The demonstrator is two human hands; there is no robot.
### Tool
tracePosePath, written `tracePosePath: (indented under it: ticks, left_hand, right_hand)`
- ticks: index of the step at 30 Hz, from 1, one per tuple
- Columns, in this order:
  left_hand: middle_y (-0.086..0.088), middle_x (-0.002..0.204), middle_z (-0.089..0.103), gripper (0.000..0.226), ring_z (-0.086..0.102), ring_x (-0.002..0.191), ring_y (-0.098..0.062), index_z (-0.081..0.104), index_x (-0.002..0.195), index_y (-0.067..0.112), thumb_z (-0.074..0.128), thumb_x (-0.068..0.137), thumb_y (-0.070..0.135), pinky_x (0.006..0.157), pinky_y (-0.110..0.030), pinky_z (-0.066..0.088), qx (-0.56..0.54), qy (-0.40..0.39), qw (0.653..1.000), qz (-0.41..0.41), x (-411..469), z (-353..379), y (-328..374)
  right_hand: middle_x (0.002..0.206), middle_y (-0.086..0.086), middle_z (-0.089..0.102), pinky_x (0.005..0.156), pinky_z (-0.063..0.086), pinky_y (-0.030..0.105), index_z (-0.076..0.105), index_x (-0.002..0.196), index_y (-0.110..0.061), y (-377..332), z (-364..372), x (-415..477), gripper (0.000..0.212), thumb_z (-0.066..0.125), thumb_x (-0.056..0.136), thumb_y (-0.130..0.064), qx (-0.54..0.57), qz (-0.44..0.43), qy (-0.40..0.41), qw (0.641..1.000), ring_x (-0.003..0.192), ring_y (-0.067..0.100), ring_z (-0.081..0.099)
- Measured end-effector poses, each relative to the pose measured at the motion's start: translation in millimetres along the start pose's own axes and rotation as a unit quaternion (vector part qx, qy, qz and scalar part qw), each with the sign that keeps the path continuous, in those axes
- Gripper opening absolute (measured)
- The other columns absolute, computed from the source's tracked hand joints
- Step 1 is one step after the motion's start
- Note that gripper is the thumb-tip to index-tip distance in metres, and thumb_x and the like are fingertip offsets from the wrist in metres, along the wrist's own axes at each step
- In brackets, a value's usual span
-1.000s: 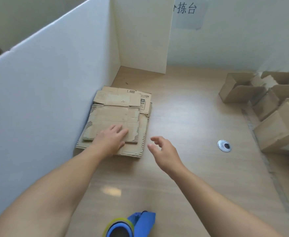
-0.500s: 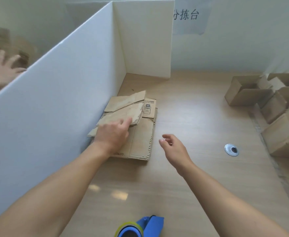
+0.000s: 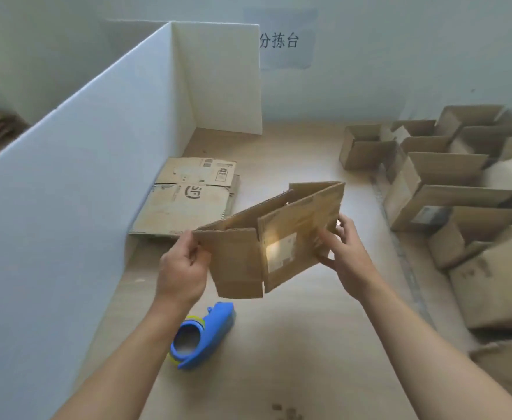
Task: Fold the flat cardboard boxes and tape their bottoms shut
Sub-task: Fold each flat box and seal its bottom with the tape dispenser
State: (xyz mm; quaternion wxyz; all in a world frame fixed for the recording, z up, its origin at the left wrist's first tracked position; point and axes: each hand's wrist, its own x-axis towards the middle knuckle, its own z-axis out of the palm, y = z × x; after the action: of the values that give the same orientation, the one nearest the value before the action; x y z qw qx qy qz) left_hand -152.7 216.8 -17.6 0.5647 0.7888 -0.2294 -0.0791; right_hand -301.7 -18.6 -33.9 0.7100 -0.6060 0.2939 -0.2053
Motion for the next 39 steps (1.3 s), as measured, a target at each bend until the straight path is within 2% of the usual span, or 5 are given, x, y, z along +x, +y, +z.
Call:
tracePosePath:
  ticks: [7,21,27,31,39]
  left_hand:
    - [0.017,0.114,0.069,0.053,0.062,0.111,-0.002,0.054,0.122,0.045,0.046,0.099,-0.002,0.096,-0.025,0.049,-0.014,-0.121,0.99,-0.064,-104,53,-19]
    - [0.023,0.137,0.053,0.057,0.046,0.13,0.003,0.047,0.133,0.052,0.064,0.078,0.049,0.104,-0.033,0.043,-0.04,-0.219,0.965,-0.138,-176,52,-27]
    - [0.025,0.113,0.062,0.04,0.056,0.096,0.019,0.053,0.12,0.04,0.07,0.089,0.021,0.076,-0.003,0.041,0.015,-0.194,0.968,-0.159,-157,78,-21]
    - [0.025,0.12,0.061,0.034,0.056,0.114,0.003,0.058,0.118,0.045,0.063,0.095,0.02,0.1,-0.029,0.045,-0.02,-0.182,0.97,-0.158,-139,78,-19]
    - [0.03,0.136,0.043,0.046,0.04,0.127,0.013,0.051,0.126,0.054,0.066,0.082,0.052,0.095,-0.011,0.043,0.056,-0.274,0.959,-0.035,-136,56,-32]
  right_hand:
    - [0.137,-0.012,0.052,0.102,0.05,0.04,0.044,0.134,-0.056,70,-46,-114,0.059,0.067,0.084,-0.037,-0.058,0.015,-0.038,0.997,0.125,0.009,0.056]
    - [0.144,-0.031,0.032,0.104,0.041,0.034,0.056,0.115,-0.054,86,-87,-151,0.043,0.065,0.073,-0.06,-0.226,-0.043,-0.09,0.969,0.133,-0.007,0.038]
    - [0.123,-0.013,0.062,0.093,0.054,0.031,0.065,0.105,-0.048,98,-85,-152,0.03,0.068,0.094,-0.02,-0.176,-0.042,-0.044,0.982,0.118,0.004,0.057]
    - [0.114,-0.006,0.058,0.078,0.049,0.02,0.051,0.122,-0.051,98,-81,-147,0.044,0.07,0.091,-0.027,-0.209,-0.041,0.037,0.976,0.104,0.01,0.06]
    - [0.117,-0.013,0.041,0.082,0.048,0.024,0.014,0.148,-0.058,99,-71,-136,0.083,0.067,0.092,-0.028,-0.26,-0.029,0.017,0.965,0.087,0.016,0.056]
